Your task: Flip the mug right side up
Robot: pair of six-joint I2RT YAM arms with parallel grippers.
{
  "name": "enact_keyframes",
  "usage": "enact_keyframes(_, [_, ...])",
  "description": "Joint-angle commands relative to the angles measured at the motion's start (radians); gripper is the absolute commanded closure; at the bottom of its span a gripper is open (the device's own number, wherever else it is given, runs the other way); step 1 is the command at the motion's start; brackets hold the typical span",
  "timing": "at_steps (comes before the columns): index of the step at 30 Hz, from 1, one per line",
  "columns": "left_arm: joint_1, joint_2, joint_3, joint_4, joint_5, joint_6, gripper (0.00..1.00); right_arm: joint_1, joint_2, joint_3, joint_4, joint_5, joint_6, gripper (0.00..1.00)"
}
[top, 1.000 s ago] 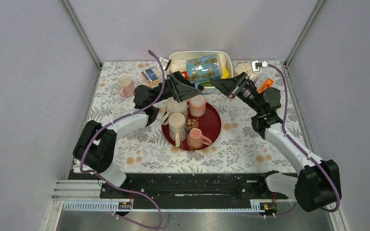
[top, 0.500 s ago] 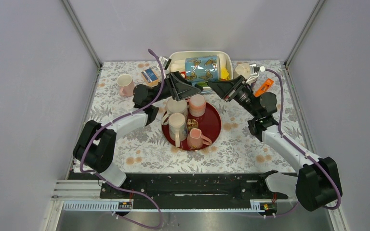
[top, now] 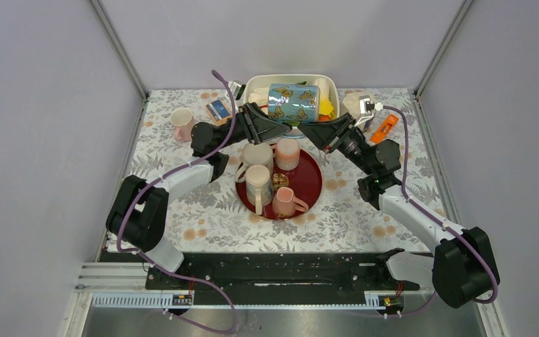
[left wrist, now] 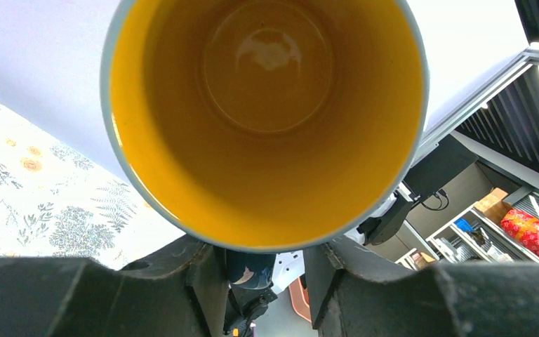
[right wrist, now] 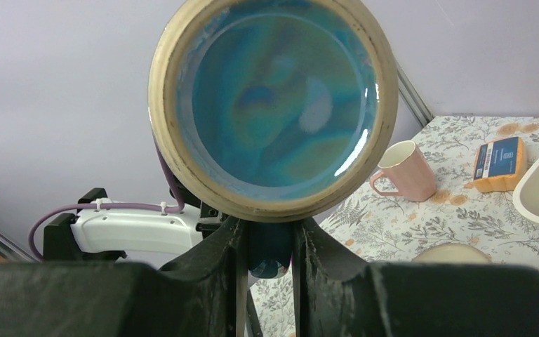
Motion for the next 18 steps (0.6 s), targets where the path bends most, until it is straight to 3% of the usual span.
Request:
enact_keyframes(1, [0.014,-0.035,0.066,0.161,-0.059,-0.01,0.59,0.039,0.003,-0.018,0.044,-0.079,-0.064,1.0])
enact_keyframes(9, [0.025,-0.045,0.06,0.151,-0.063,0.001,0.63,0.068,0.014,-0.019,0.048,-0.09,-0.079,1.0])
enact_keyframes(12, [0.028,-0.05,0.06,0.136,-0.057,0.016,0.7,0.078,0.015,-0.013,0.048,-0.086,-0.076,1.0])
enact_keyframes(18, [0.035,-0.062,0.055,0.068,-0.06,0.068,0.7,0.1,0.012,-0.011,0.041,-0.083,-0.066,1.0])
